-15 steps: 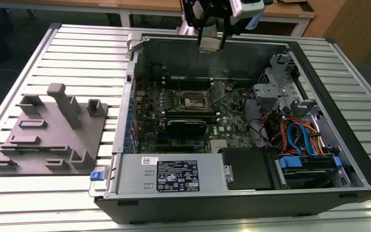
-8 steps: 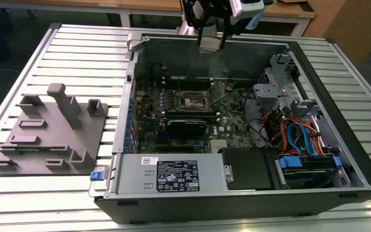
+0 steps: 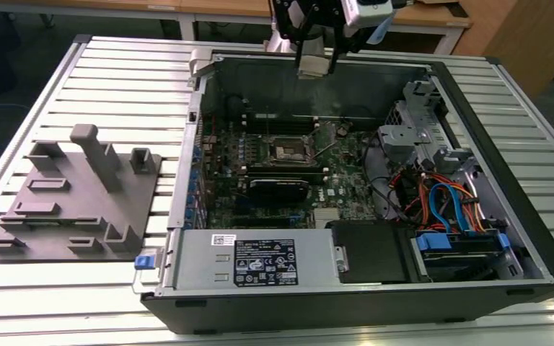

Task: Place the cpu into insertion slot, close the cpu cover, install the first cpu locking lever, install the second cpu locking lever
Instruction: 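Place the cpu into insertion slot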

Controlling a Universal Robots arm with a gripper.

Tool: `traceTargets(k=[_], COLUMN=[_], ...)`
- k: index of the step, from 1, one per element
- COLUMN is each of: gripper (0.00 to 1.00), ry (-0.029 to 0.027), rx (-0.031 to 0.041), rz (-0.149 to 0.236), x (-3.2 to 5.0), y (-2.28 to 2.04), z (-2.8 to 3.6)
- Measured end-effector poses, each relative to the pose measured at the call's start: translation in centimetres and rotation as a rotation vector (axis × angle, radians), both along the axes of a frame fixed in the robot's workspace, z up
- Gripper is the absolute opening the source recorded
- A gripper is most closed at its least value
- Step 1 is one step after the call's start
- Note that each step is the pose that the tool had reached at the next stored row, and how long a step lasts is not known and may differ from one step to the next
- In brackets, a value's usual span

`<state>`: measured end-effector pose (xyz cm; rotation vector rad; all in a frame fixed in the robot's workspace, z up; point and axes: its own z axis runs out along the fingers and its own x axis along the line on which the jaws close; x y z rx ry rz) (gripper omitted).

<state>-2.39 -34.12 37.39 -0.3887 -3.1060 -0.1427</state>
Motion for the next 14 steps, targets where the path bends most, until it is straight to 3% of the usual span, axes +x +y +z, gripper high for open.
traceTargets(k=[14], gripper=[0.54], ry=[0.0000], rx=[0.0001], rz=[-0.004], x=[0.00], y=[0.00], z=[0.00])
